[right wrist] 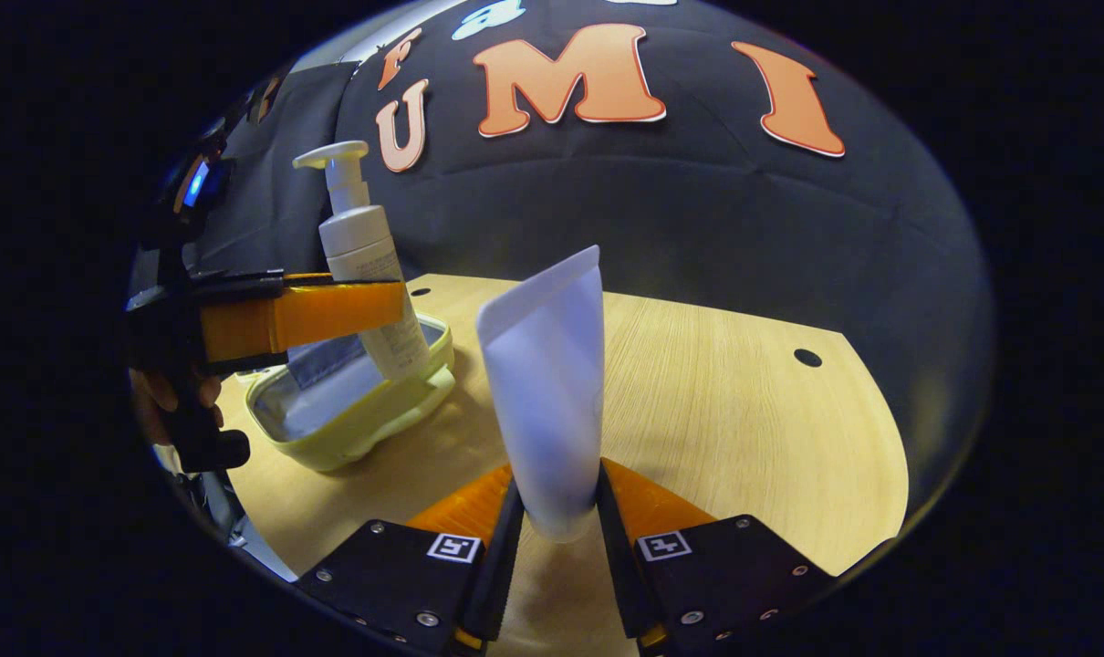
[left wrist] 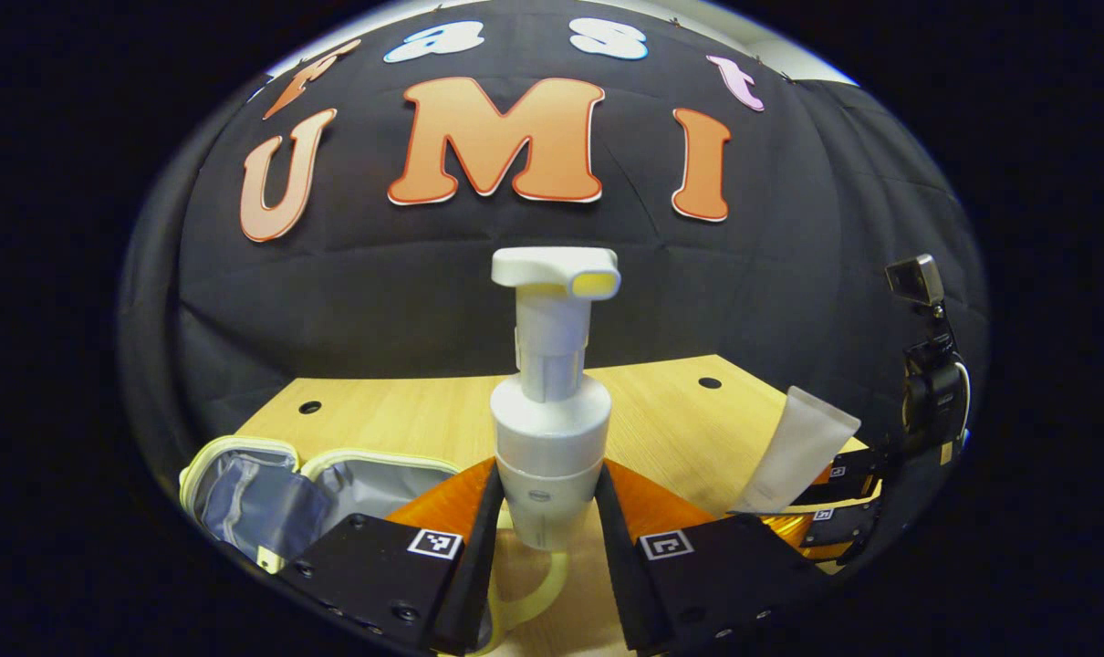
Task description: First open the suitcase, pack the skin care products into it, and then close the suitcase.
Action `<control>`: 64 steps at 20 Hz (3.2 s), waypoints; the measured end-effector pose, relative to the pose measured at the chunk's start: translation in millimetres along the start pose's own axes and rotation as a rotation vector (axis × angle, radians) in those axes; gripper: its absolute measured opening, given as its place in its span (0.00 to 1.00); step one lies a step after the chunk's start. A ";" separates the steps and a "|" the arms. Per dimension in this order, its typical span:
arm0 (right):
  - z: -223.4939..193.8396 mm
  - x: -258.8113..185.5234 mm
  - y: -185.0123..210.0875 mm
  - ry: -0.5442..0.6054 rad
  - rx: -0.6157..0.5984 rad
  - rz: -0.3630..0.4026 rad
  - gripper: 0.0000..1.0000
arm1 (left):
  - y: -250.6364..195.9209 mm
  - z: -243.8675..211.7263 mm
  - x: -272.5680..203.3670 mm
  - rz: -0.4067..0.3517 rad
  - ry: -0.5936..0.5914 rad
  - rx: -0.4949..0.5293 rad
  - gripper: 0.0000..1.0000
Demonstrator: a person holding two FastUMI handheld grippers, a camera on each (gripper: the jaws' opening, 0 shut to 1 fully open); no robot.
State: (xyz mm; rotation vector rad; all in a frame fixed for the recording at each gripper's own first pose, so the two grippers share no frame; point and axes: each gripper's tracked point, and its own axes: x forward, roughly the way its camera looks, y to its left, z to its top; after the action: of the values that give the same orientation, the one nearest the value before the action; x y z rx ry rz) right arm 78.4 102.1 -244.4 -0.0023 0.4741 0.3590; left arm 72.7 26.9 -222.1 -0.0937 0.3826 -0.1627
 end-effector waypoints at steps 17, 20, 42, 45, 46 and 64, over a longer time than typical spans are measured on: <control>96.3 -63.9 69.8 -0.082 -0.043 0.019 0.48 | 124.0 35.4 -78.5 0.091 0.088 0.014 0.56; 100.7 -62.8 83.0 -0.091 -0.036 0.004 0.48 | 143.7 21.3 -76.5 0.075 0.134 0.000 0.56; 83.5 -23.3 154.3 -0.046 0.040 -0.077 0.48 | 175.5 -155.1 -39.2 -0.104 0.677 -0.012 0.58; 80.5 -21.6 159.3 -0.043 0.053 -0.087 0.48 | 175.4 -155.9 -29.3 -0.112 0.700 0.016 0.55; 80.5 -19.1 160.6 -0.041 0.061 -0.088 0.48 | 175.4 -157.9 -26.3 -0.108 0.712 0.031 0.57; 69.5 9.3 186.6 0.041 0.108 -0.004 0.48 | 180.9 -174.4 -21.2 -0.019 0.766 -0.156 0.72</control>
State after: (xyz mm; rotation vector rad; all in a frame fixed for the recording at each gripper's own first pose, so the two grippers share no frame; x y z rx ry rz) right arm 53.9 286.1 -171.6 0.0946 0.5331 0.3298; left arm 12.6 198.0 -397.5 -0.1884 1.1593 -0.1841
